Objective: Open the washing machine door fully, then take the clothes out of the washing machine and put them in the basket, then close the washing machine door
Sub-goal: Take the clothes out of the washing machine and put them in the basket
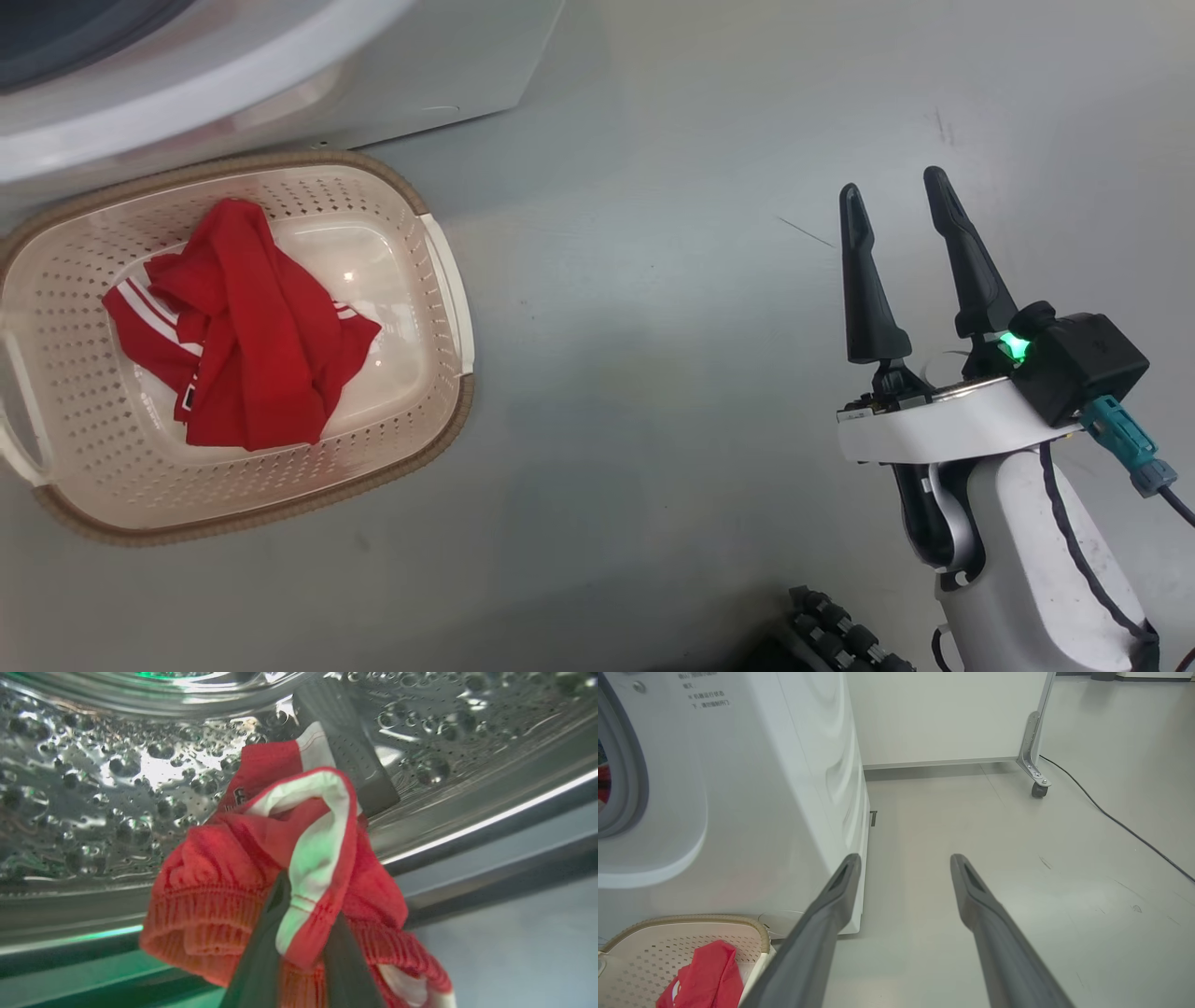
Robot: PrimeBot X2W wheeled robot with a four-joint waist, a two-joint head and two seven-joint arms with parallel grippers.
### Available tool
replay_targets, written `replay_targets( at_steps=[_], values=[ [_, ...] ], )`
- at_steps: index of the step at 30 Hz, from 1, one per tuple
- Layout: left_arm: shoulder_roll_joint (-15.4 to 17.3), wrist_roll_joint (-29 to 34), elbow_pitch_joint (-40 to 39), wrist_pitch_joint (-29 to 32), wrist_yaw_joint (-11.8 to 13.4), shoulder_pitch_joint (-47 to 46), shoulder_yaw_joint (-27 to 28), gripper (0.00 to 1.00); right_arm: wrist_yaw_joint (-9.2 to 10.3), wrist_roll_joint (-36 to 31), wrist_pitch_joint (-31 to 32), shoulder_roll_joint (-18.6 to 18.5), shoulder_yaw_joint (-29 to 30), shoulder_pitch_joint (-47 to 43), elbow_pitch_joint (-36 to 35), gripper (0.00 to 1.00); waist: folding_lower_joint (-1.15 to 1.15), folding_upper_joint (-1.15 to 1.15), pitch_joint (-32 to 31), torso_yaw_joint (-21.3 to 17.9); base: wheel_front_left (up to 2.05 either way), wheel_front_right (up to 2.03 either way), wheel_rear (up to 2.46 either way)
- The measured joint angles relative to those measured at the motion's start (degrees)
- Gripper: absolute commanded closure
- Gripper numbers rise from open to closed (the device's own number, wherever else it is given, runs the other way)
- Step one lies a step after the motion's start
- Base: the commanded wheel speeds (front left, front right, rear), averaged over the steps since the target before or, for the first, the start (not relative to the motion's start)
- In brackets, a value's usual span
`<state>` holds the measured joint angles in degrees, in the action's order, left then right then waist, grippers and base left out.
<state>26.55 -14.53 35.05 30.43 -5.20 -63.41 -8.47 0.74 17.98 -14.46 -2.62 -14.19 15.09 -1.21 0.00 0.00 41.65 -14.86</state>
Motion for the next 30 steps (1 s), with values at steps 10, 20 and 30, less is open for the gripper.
replay_targets(
  at_steps=[10, 20, 30],
  values=[
    [-2.9, -0.5, -3.3, -10.3, -0.1, 0.4, 0.9, 1.0, -0.03, -1.5, 0.0, 0.0, 0.9, 0.0, 0.2, 0.0, 0.0, 0.0, -1.5, 2.5, 0.0, 0.0, 0.0],
    [-8.0, -2.0, -8.8, -23.7, 1.4, 6.5, 2.6, 1.0, -0.09, -3.7, 0.0, -0.5, 2.3, -0.3, 0.6, 0.0, 0.0, 0.0, -4.3, 6.0, 0.0, 0.0, 0.0],
    [-13.1, -2.5, -14.0, -34.8, 3.7, 16.5, 2.8, 1.0, -0.16, -4.6, 0.0, -1.7, 2.8, -2.3, 1.9, 0.0, 0.0, 0.0, -8.0, 9.5, 0.0, 0.0, 0.0]
  ],
)
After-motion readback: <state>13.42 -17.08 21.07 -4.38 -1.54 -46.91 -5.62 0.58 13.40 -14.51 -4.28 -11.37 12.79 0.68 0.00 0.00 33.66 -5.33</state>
